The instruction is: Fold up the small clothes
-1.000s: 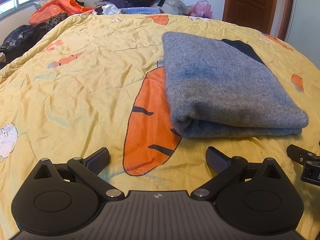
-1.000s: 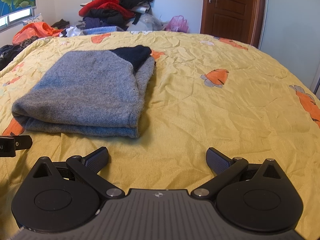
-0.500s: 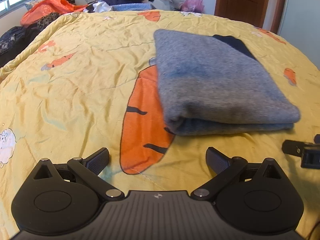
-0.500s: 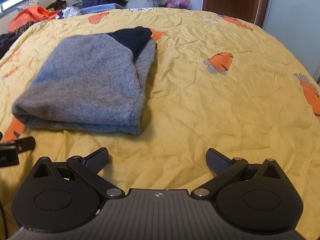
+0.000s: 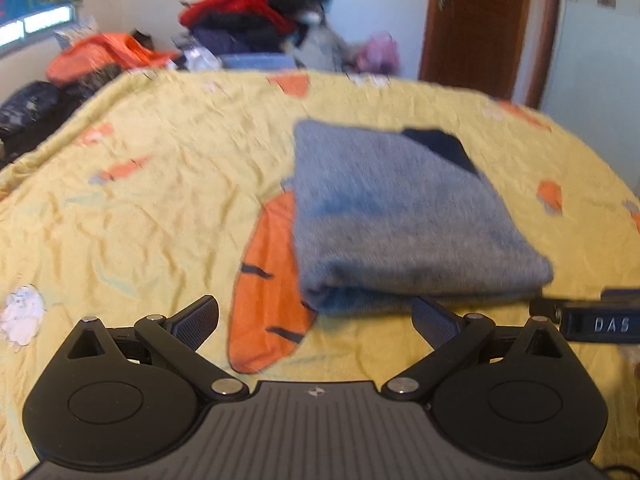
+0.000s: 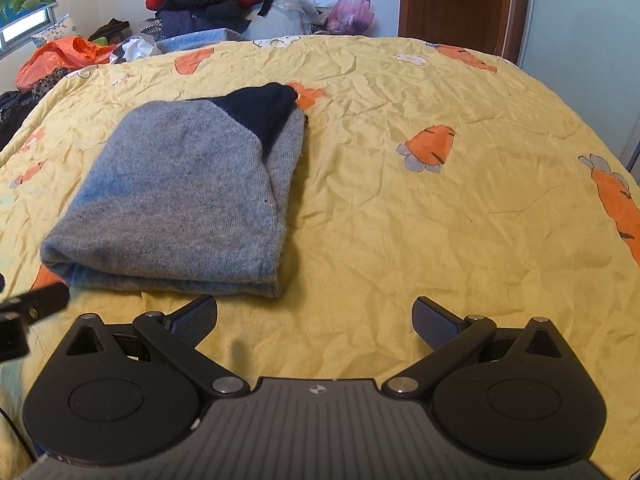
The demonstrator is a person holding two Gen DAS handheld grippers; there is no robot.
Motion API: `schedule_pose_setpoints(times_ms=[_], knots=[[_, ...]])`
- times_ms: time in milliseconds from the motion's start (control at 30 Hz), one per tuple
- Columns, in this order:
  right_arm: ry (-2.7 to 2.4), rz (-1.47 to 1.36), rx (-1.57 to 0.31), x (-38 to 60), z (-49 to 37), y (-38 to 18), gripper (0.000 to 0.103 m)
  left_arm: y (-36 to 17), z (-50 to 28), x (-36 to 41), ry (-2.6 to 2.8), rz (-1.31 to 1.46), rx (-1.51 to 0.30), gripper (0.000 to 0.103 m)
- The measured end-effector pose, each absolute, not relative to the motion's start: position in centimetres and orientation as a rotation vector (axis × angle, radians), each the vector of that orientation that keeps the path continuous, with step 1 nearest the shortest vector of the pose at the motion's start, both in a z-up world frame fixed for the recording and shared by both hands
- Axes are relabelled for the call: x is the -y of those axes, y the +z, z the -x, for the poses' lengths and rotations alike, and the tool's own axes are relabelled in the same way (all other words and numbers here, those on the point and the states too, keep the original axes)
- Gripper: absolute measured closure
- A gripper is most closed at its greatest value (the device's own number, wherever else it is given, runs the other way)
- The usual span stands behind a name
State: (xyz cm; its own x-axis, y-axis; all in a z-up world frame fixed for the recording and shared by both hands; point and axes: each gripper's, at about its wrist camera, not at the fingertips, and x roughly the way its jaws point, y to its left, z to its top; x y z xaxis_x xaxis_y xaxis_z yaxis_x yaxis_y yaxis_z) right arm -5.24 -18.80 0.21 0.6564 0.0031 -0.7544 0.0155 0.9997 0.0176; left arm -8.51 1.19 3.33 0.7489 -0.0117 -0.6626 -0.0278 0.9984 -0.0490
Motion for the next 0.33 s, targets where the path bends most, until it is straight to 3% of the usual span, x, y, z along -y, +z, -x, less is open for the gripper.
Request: schedule_pose_setpoints(times_ms=[333], knots=[[-0.01,-0.028,-0.854,18.75,5.08,0.03,0.0,3.84,8.52,-1.64,0.019,0.025,-0.712,0.0]])
